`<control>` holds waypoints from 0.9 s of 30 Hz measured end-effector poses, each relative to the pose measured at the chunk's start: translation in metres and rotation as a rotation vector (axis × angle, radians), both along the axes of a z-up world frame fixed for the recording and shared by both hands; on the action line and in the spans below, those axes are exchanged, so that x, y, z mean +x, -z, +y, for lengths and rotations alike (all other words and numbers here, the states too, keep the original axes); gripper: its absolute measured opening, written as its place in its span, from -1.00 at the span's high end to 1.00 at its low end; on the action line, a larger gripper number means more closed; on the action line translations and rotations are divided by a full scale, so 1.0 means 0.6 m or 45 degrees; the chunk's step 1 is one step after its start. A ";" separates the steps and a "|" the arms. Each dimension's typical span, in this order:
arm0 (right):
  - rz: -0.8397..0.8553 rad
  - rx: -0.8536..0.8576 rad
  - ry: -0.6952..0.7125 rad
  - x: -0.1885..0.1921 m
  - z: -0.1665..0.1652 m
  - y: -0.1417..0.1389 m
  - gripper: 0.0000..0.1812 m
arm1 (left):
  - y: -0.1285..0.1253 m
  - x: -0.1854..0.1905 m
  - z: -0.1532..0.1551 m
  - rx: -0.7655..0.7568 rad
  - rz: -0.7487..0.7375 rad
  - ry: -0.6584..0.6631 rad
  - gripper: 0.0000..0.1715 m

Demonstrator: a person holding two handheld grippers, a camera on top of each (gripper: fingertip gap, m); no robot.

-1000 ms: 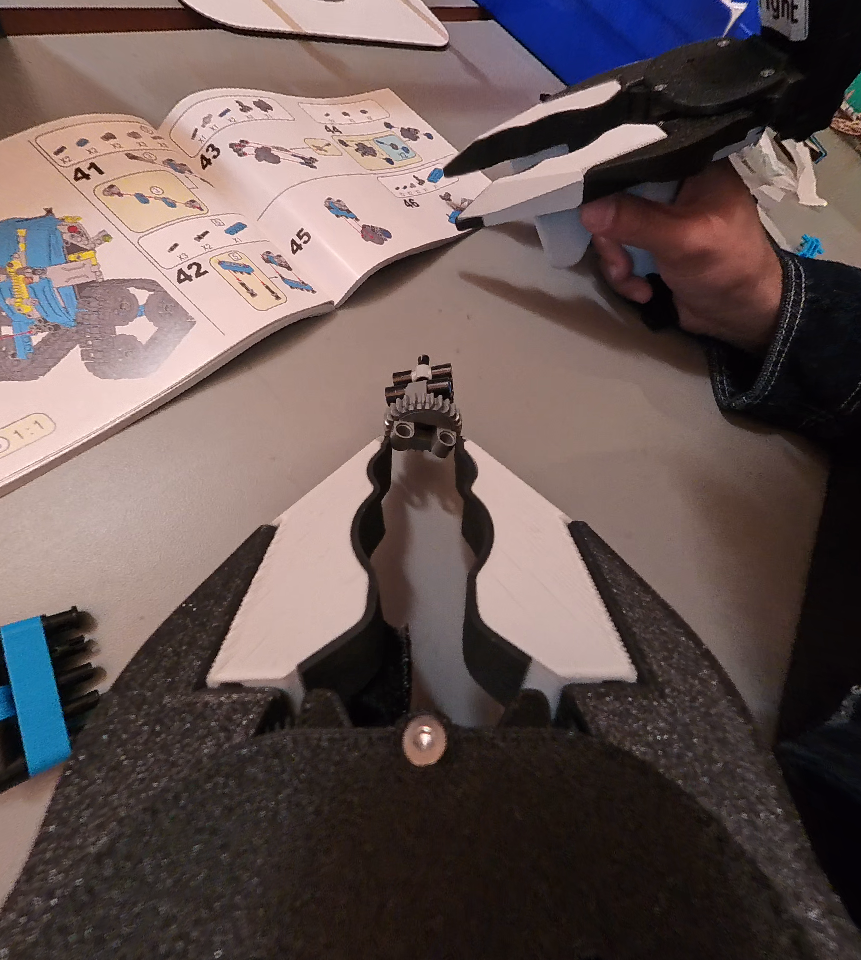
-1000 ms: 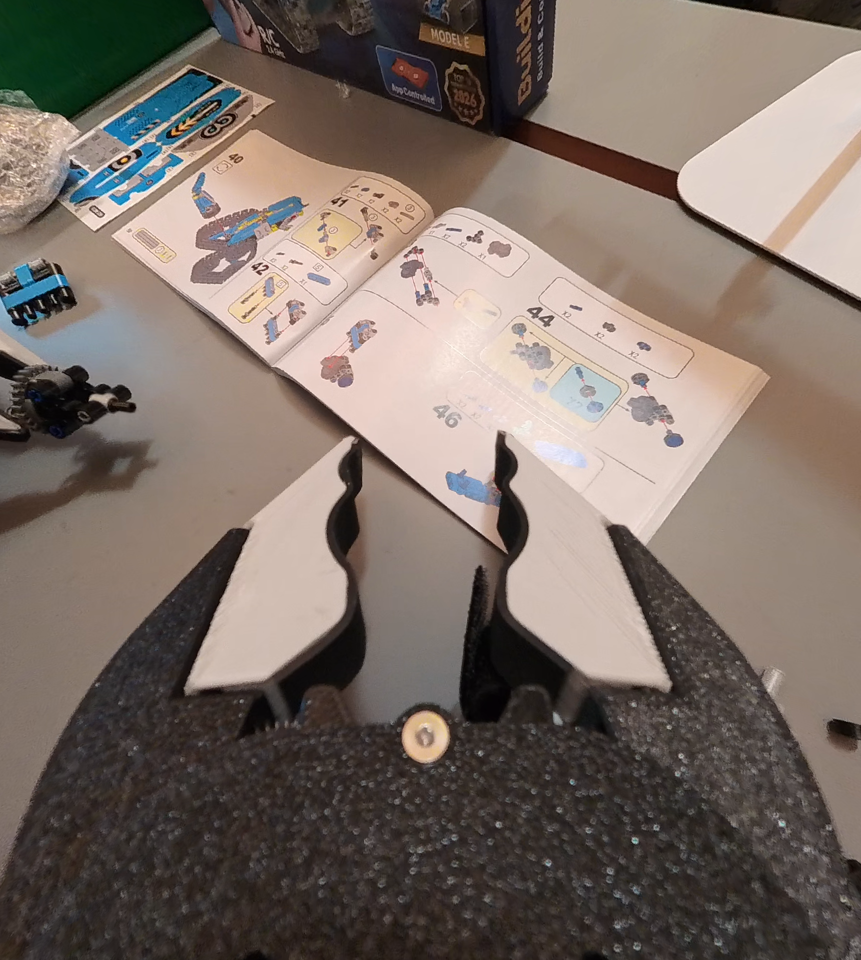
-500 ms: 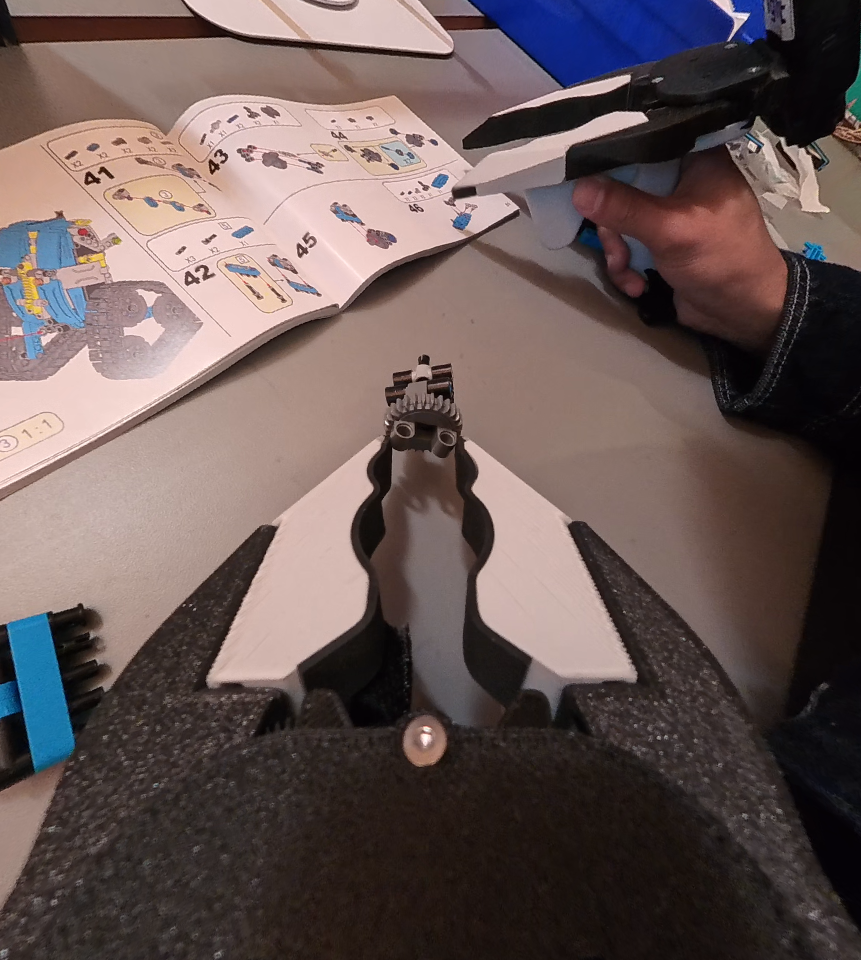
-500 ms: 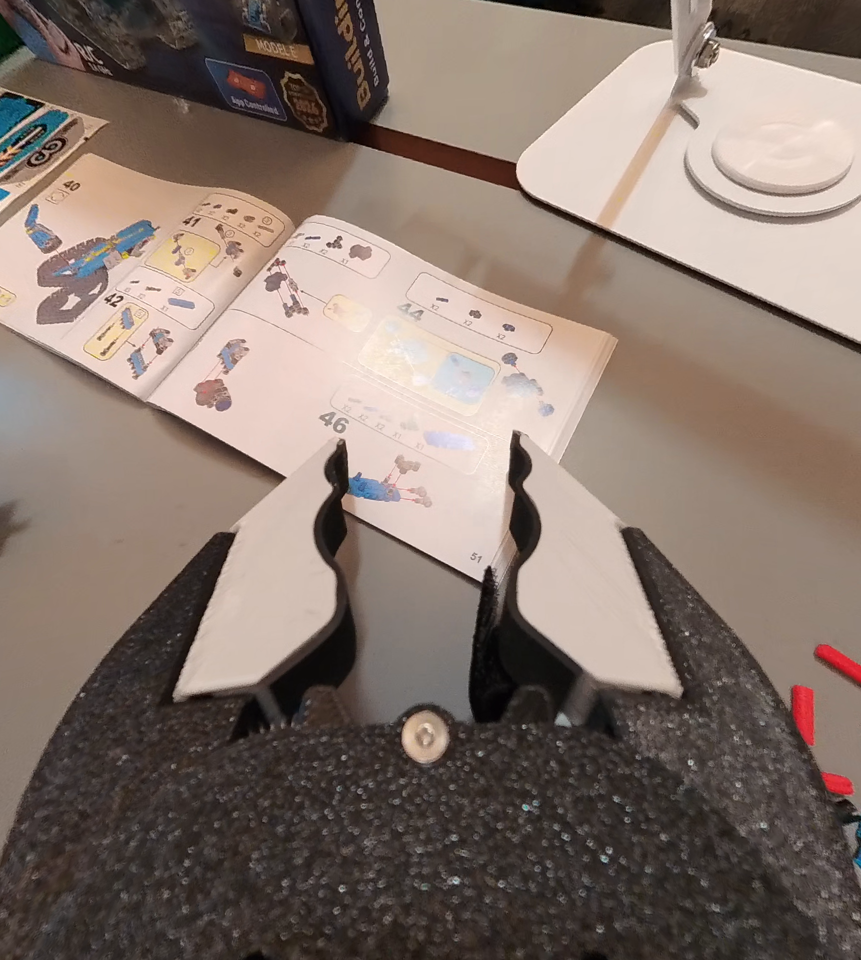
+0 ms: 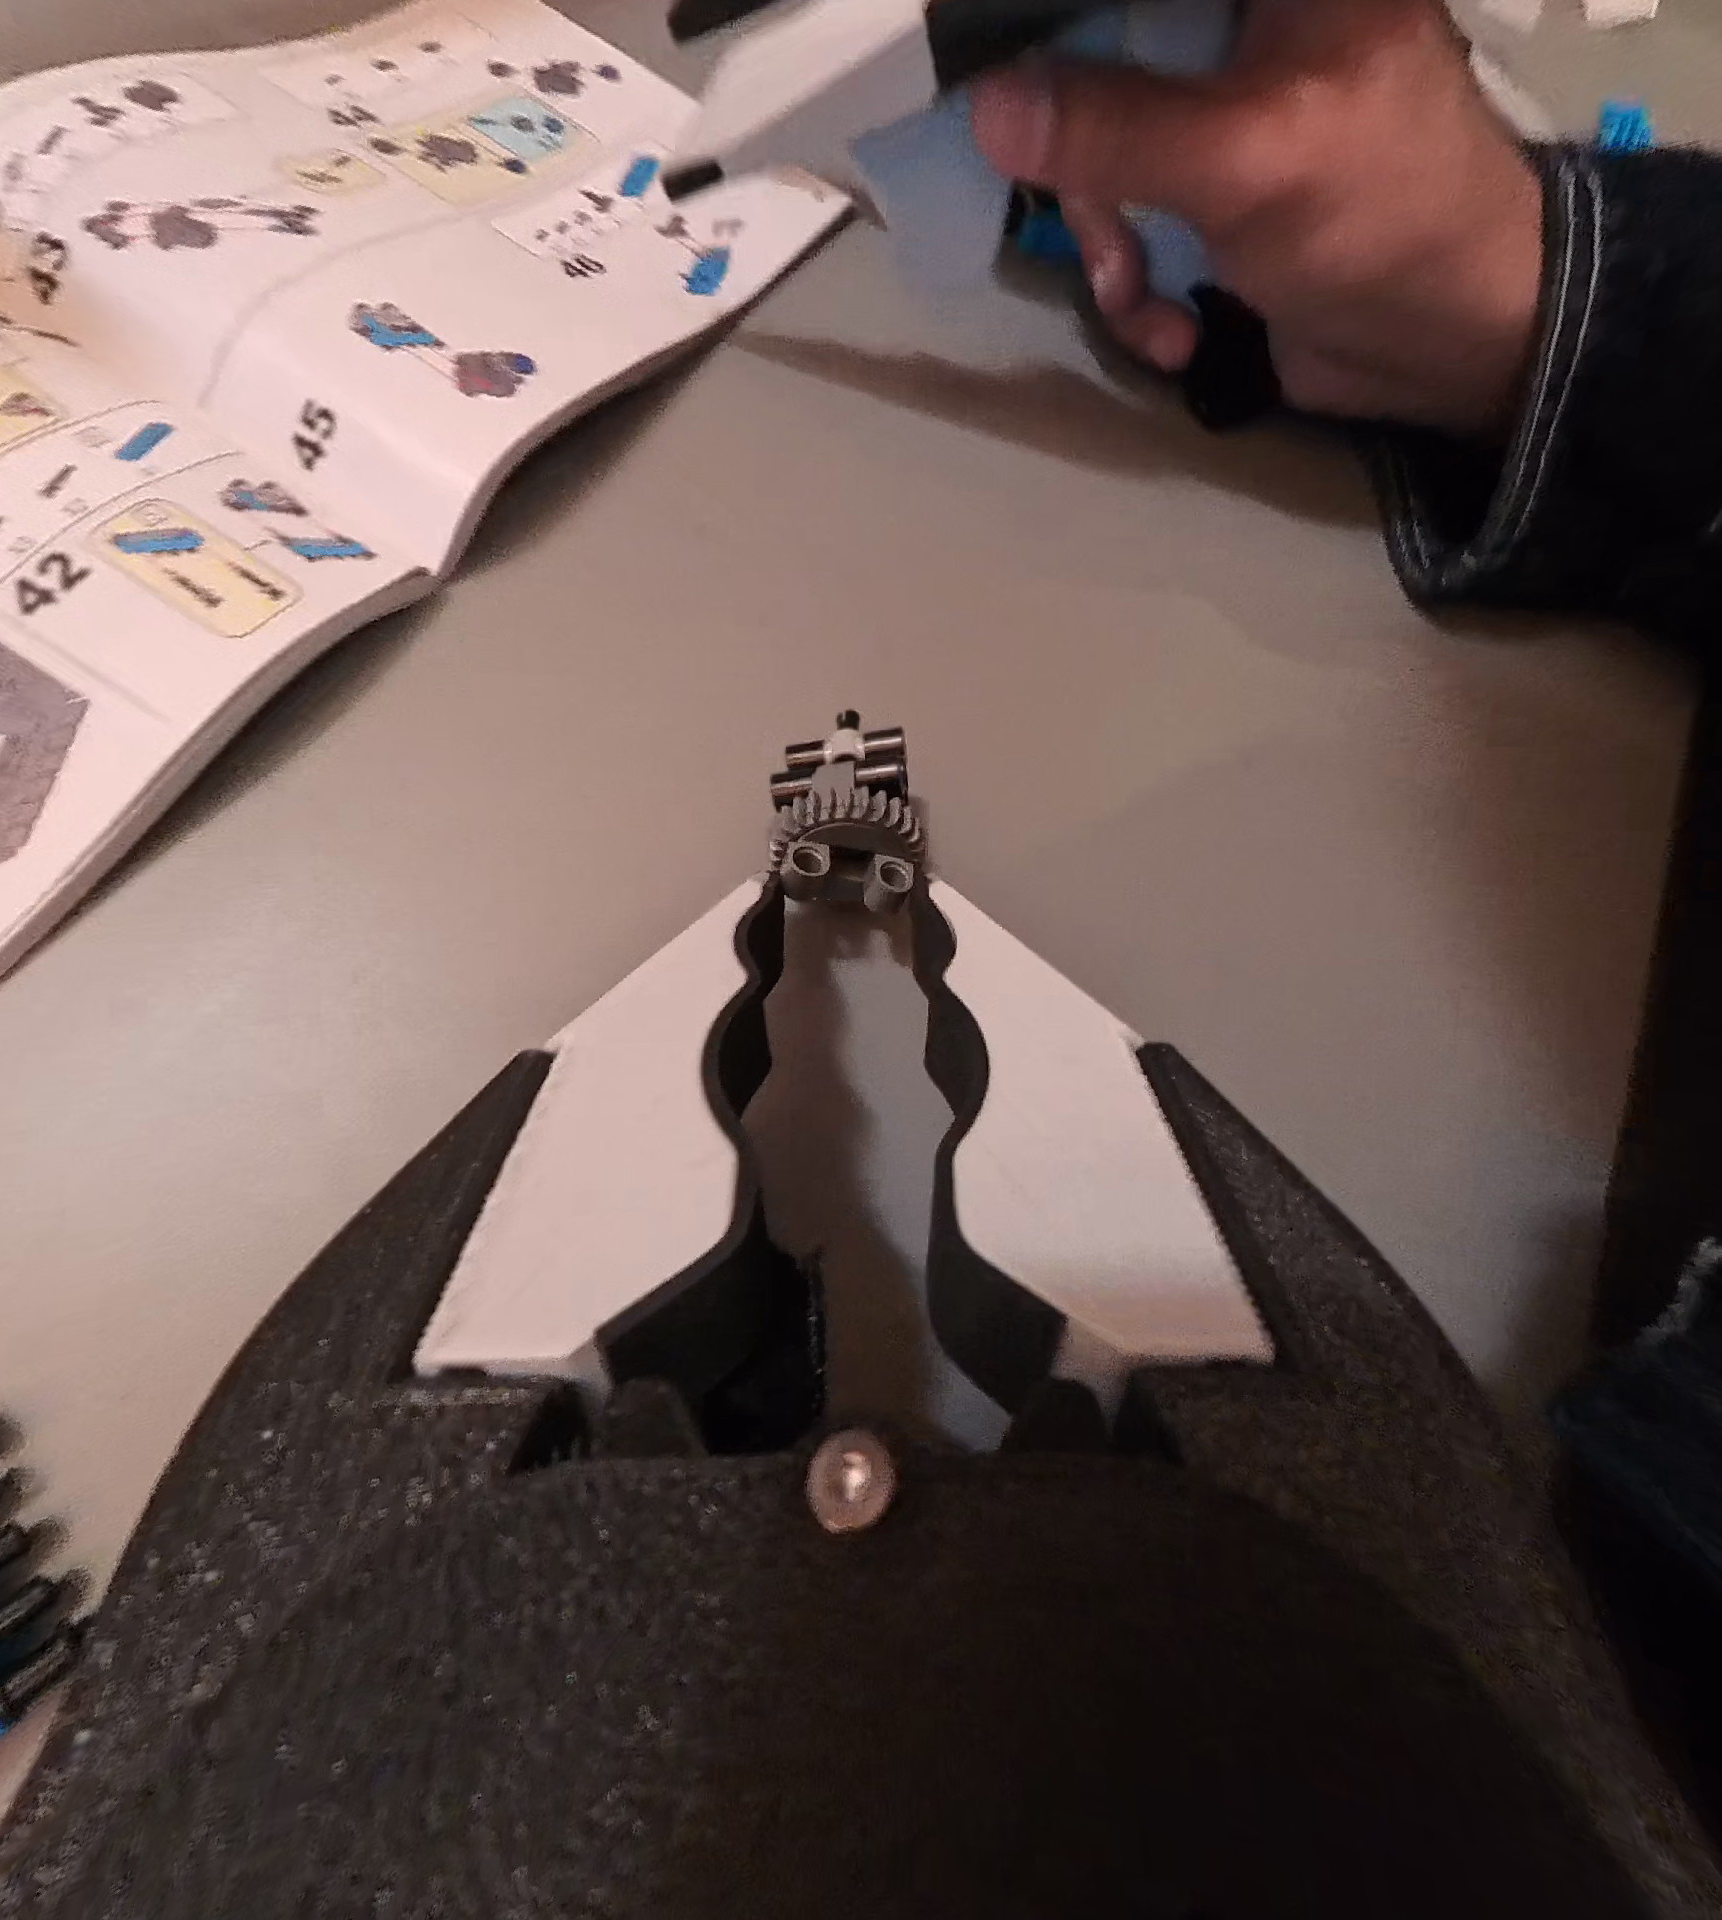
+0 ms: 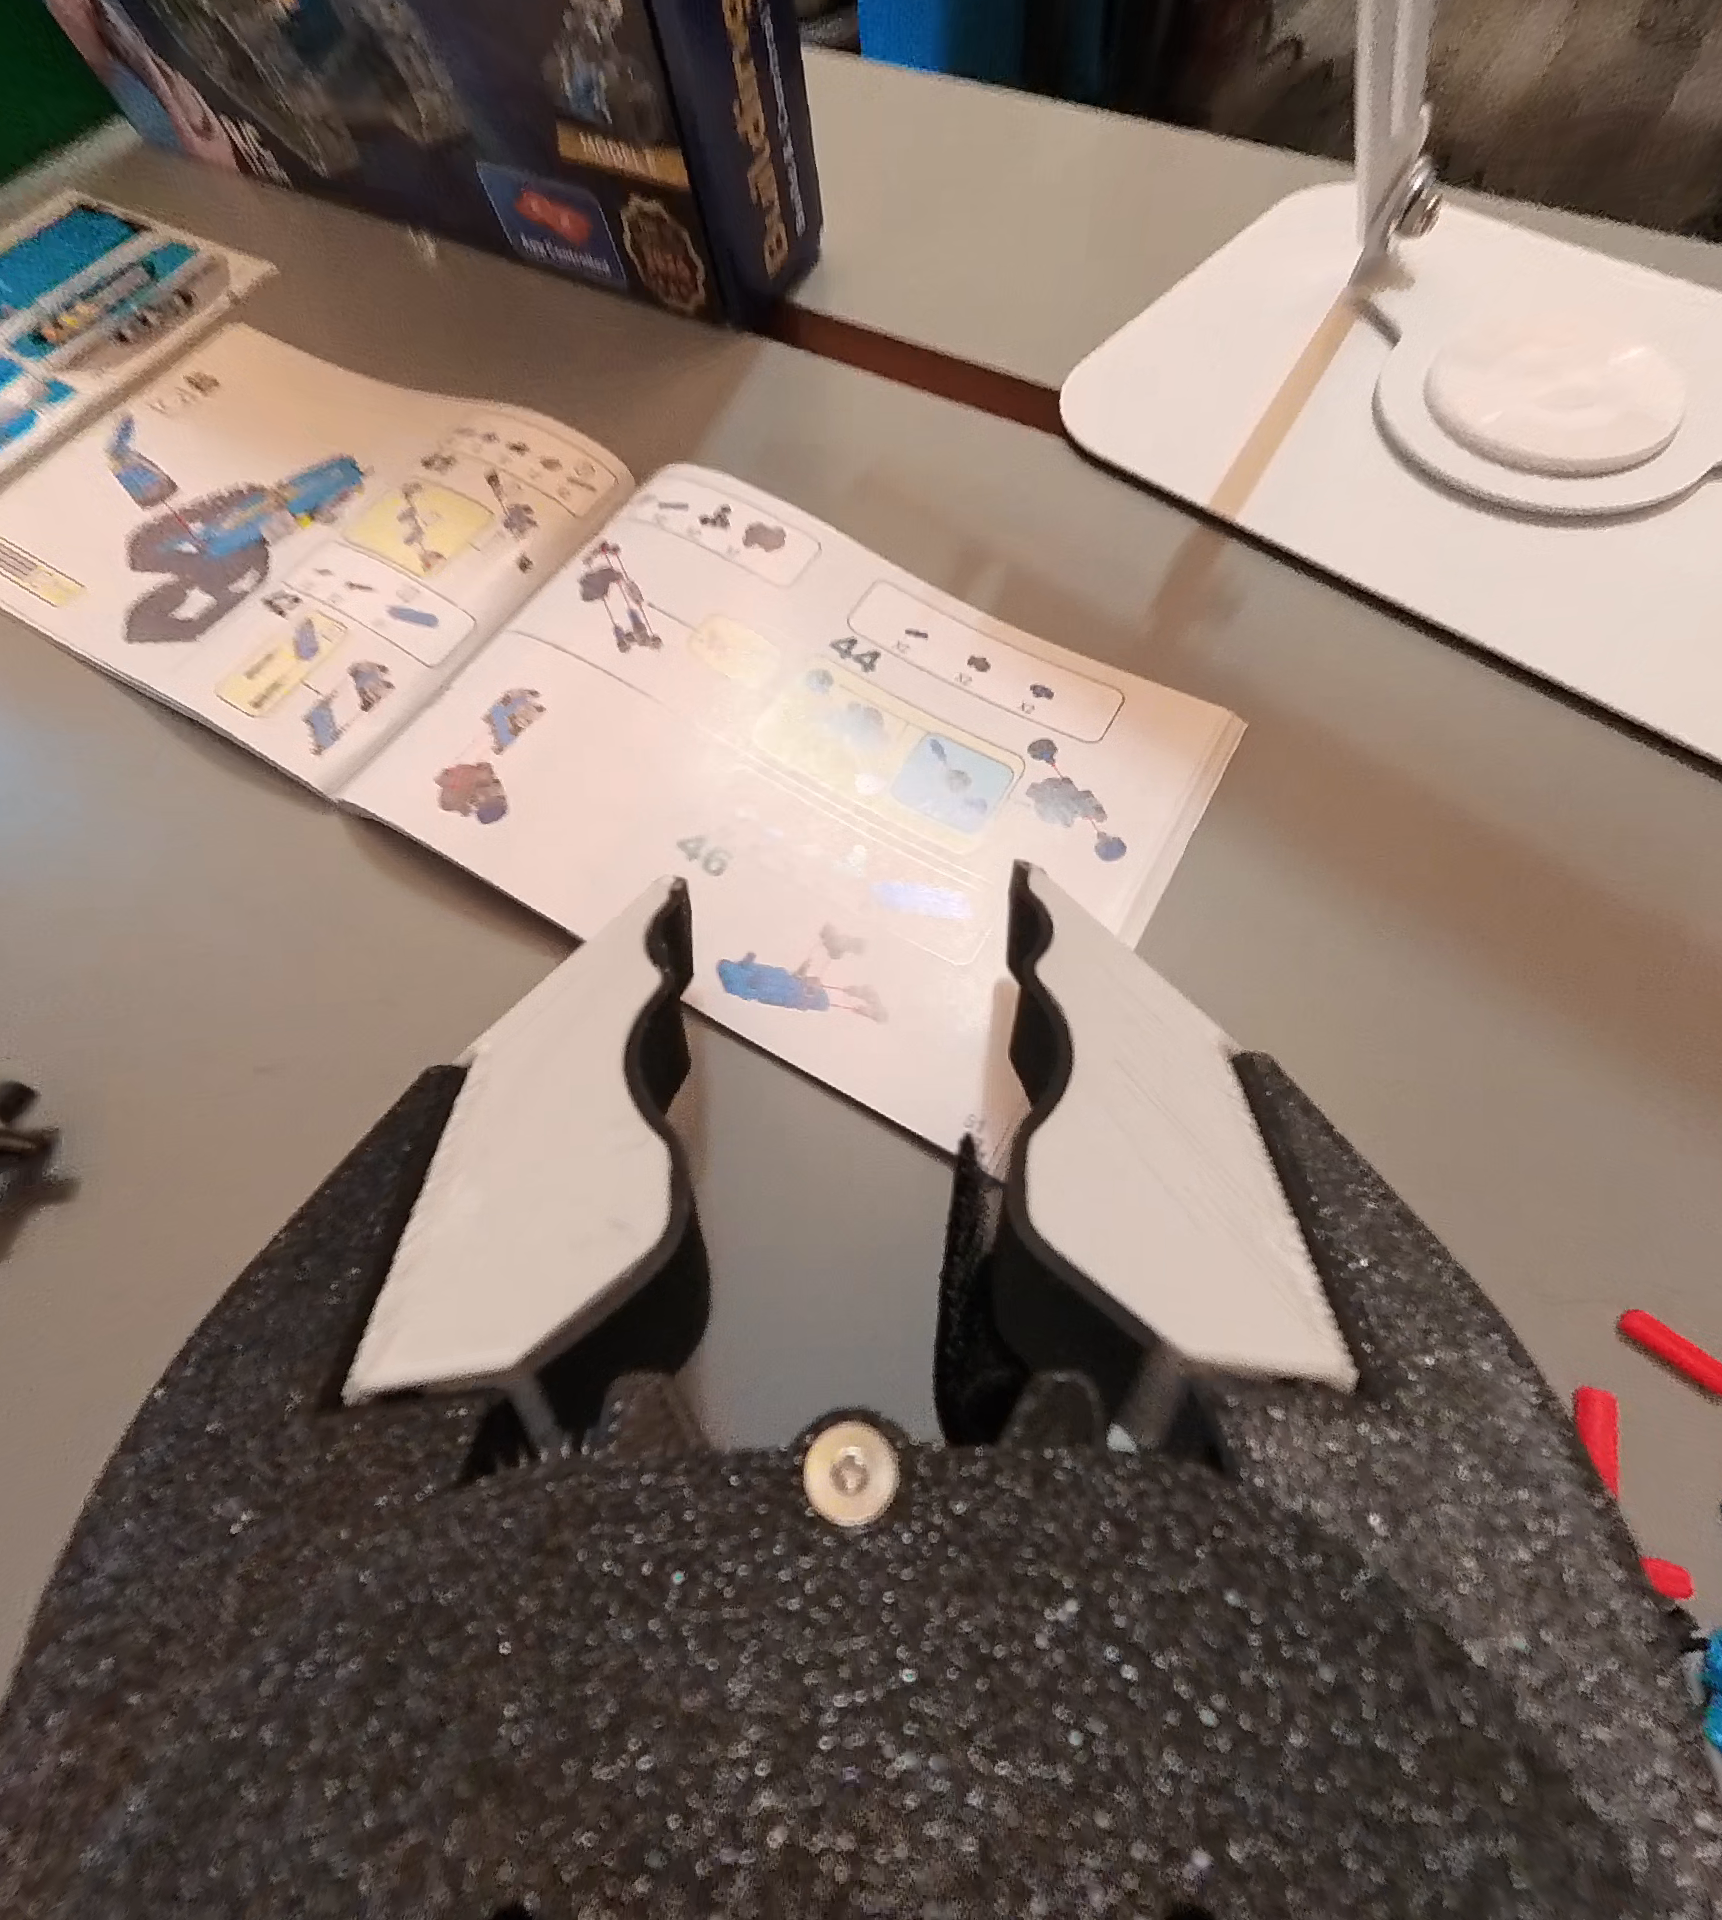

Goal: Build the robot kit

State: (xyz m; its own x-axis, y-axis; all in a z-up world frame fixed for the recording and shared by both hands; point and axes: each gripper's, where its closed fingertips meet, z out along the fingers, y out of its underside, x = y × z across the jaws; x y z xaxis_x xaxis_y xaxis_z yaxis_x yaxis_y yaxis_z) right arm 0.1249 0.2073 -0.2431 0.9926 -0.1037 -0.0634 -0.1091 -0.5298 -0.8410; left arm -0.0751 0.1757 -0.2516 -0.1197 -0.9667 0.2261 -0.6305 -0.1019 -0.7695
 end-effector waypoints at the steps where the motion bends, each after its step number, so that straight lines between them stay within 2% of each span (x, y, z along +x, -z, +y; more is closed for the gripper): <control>1: 0.029 0.030 -0.002 -0.004 -0.002 -0.008 0.32 | 0.002 0.000 -0.005 0.023 0.007 0.020 0.72; 5: 0.189 0.156 -0.013 -0.028 -0.029 -0.068 0.29 | 0.010 0.000 -0.016 0.005 0.045 0.056 0.72; 8: 0.092 0.191 0.073 -0.005 -0.095 -0.098 0.37 | 0.013 -0.001 -0.019 0.009 0.061 0.070 0.72; 13: -0.079 0.040 0.318 0.081 -0.258 -0.071 0.35 | 0.015 0.000 -0.013 0.002 0.072 0.039 0.72; 15: -0.034 -0.065 0.377 0.103 -0.323 -0.053 0.42 | 0.018 0.000 -0.015 0.001 0.085 0.049 0.71; 18: 0.136 0.004 0.396 0.118 -0.381 -0.070 0.46 | 0.017 -0.001 -0.015 0.006 0.081 0.051 0.71; 21: 0.090 -0.073 0.413 0.153 -0.401 -0.063 0.53 | 0.007 -0.002 -0.017 -0.002 0.034 0.061 0.69; 23: 0.037 -0.108 0.388 0.175 -0.386 -0.056 0.61 | -0.003 -0.004 -0.014 -0.033 -0.004 0.052 0.63; 27: -0.038 -0.293 0.239 0.201 -0.344 -0.008 0.76 | -0.027 -0.007 -0.006 -0.102 -0.096 0.030 0.58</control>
State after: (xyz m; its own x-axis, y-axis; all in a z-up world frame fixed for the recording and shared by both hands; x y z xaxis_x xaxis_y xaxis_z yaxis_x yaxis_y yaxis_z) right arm 0.2453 0.0010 -0.2380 0.9558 -0.2938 0.0117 -0.2003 -0.6799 -0.7054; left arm -0.0794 0.1723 -0.2355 -0.1619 -0.9427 0.2918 -0.5738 -0.1506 -0.8050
